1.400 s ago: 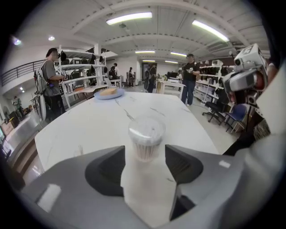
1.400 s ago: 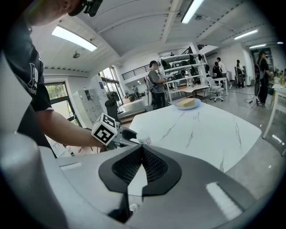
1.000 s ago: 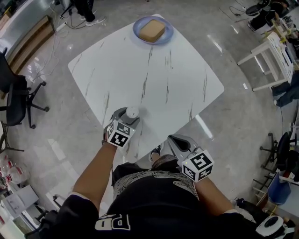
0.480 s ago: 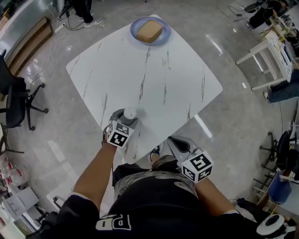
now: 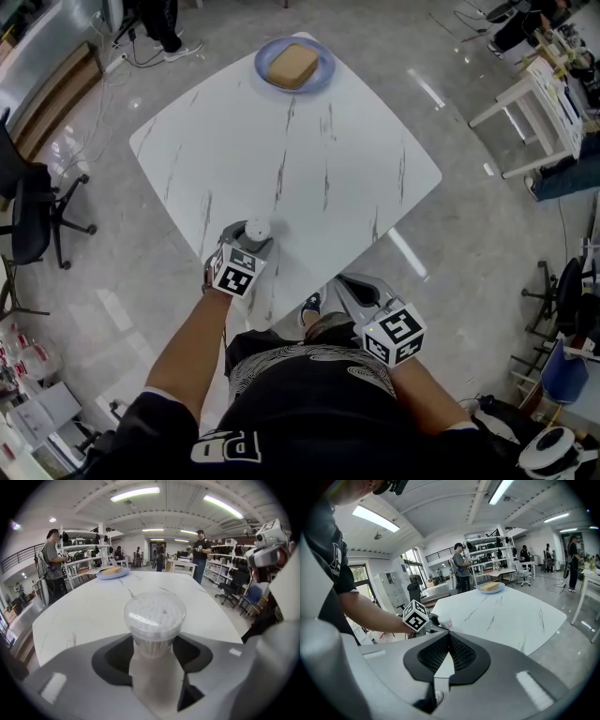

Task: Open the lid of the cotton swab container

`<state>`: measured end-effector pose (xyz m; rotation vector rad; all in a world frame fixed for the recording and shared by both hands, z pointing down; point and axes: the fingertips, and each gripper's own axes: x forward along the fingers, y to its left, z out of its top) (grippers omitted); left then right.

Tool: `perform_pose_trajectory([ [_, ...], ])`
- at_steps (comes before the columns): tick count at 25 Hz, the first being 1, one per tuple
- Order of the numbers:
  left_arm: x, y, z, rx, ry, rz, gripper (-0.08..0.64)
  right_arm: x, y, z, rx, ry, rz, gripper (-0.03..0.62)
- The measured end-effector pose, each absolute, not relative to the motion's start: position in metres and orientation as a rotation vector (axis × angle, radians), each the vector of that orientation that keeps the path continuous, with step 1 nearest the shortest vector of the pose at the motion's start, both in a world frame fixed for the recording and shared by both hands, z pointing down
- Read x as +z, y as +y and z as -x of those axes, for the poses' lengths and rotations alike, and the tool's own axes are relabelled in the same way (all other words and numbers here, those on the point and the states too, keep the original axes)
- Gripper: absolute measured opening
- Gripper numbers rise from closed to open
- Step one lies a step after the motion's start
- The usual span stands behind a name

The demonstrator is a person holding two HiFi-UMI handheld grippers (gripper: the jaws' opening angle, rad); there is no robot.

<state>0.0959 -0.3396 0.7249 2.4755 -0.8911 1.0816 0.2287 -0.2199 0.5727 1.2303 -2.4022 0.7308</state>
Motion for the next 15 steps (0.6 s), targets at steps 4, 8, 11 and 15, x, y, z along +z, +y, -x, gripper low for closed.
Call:
perform_pose_trajectory([
  [4,0.7267,-0.3391,-0.0963,1.078,-0.881,-2.481,0.311,0.5704,-0.2189,-0.2296,0.724,-2.402,-1.248,0.0],
  [8,0.7271,-0.3394,-0.0969,1.064,-0.883,-2.474,0.311,0.5689,-0.2176,-0.231,0.724,-2.399,-1.258,0.0],
  [11,0.7283,-0.3381,-0.0971,1.077,-0.877,-2.472,0.311,0.5693,-0.217,-0.232,0.728,-2.395,-1.266,0.0],
  [15,0.7265,-0.3357,-0.0971,1.087,-0.868,-2.482,0.311,0.5694,-0.2164,-0.2299,0.727,-2.398,-1.269,0.0],
])
